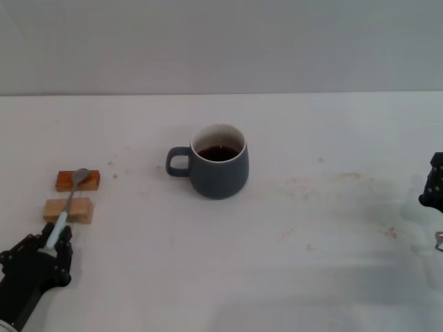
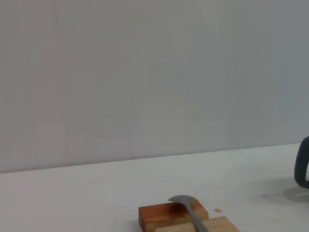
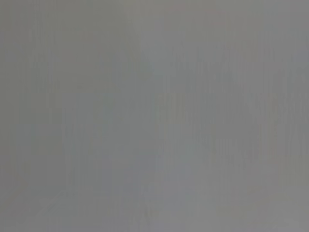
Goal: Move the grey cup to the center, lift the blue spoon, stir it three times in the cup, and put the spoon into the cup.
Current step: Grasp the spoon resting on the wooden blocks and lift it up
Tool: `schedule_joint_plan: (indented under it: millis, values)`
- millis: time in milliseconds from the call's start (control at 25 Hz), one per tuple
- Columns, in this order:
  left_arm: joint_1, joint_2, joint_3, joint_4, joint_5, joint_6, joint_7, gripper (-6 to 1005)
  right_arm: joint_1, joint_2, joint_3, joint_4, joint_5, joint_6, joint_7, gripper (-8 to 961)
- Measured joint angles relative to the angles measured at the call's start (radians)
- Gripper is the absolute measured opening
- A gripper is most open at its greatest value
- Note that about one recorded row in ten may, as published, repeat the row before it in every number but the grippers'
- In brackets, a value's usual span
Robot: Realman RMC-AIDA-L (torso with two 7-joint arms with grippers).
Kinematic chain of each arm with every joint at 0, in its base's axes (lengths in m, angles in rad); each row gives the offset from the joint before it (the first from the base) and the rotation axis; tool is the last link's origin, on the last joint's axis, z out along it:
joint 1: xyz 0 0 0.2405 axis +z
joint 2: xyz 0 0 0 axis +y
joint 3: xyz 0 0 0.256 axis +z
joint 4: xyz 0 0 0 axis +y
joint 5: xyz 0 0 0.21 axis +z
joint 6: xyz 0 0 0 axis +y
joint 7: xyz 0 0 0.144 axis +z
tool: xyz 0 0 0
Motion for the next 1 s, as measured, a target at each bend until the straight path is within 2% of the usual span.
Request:
schedule_joint_plan:
  millis: [160, 360, 800, 1000]
  values:
    - [-0.004, 0.001, -0.005, 0.005, -0.006, -0.006, 0.0, 295, -0.001, 0.0, 0.0, -0.001, 0.0, 0.0, 0.0, -1]
    - [-0.003, 0.004, 0.0, 0.001, -0.007, 0.002, 0.005, 196, -0.002, 0.0, 0.0, -0.002, 0.0, -0.003, 0.0, -1]
    - [0.002, 0.003, 0.001, -0.003, -0.007, 0.013, 0.013, 187, -0.002, 0.0, 0.0, -0.003, 0.0, -0.003, 0.0, -1]
    - [0.009, 0.002, 0.001, -0.003, -0.007, 0.064, 0.034, 187, -0.002, 0.0, 0.0, -0.003, 0.0, -0.003, 0.0, -1]
